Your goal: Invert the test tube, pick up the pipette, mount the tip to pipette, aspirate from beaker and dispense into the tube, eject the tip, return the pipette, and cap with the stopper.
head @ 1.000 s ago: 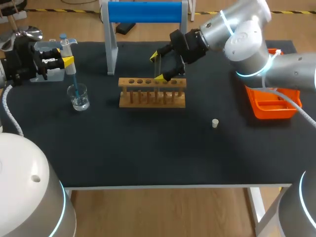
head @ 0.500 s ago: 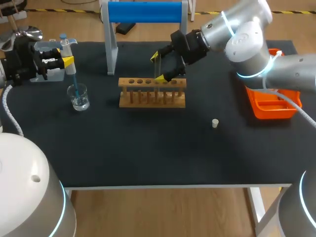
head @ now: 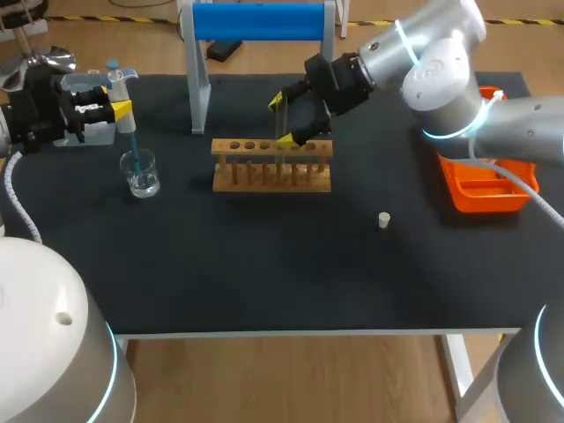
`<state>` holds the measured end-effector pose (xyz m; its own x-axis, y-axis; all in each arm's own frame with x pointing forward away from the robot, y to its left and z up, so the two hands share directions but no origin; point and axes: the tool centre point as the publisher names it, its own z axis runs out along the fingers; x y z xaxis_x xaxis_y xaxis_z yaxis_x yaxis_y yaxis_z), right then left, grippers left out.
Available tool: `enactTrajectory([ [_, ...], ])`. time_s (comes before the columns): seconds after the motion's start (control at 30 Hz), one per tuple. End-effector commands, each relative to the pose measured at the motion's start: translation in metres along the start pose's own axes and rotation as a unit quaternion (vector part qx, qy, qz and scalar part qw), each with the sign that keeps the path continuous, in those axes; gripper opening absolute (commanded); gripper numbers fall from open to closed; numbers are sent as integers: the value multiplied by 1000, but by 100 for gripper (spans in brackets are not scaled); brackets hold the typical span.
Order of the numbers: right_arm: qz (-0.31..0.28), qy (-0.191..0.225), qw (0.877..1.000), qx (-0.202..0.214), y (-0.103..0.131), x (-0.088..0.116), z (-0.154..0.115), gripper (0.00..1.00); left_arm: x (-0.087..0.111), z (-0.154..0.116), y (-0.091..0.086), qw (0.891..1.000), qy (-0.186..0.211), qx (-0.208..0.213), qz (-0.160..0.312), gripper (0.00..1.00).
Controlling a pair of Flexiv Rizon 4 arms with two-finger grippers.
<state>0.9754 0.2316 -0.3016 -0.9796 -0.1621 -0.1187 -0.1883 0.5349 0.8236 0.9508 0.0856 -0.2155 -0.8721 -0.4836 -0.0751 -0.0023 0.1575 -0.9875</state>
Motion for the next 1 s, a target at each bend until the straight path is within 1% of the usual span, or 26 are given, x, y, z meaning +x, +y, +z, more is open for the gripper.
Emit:
enactTrajectory([
  [0.03,0,0,1000,0,0,0,0,100,1,-1,-1,1000,0,0,0,0],
  [0.2,0,0,1000,0,0,0,0,100,1,-1,-1,1000,0,0,0,0],
  [0.4,0,0,1000,0,0,0,0,100,6,0,-22,1000,-6,-4,21,0],
  [0.47,0,0,1000,0,0,0,0,100,9,0,-27,999,-8,-17,31,0],
  [0.7,0,0,1000,0,0,0,0,100,17,-2,-49,999,-19,-18,46,0],
  [0.93,0,0,1000,0,0,0,0,100,20,-6,-60,998,-32,-13,49,0],
  [1.0,0,0,1000,0,0,0,0,100,20,-6,-64,998,-37,-17,49,0],
])
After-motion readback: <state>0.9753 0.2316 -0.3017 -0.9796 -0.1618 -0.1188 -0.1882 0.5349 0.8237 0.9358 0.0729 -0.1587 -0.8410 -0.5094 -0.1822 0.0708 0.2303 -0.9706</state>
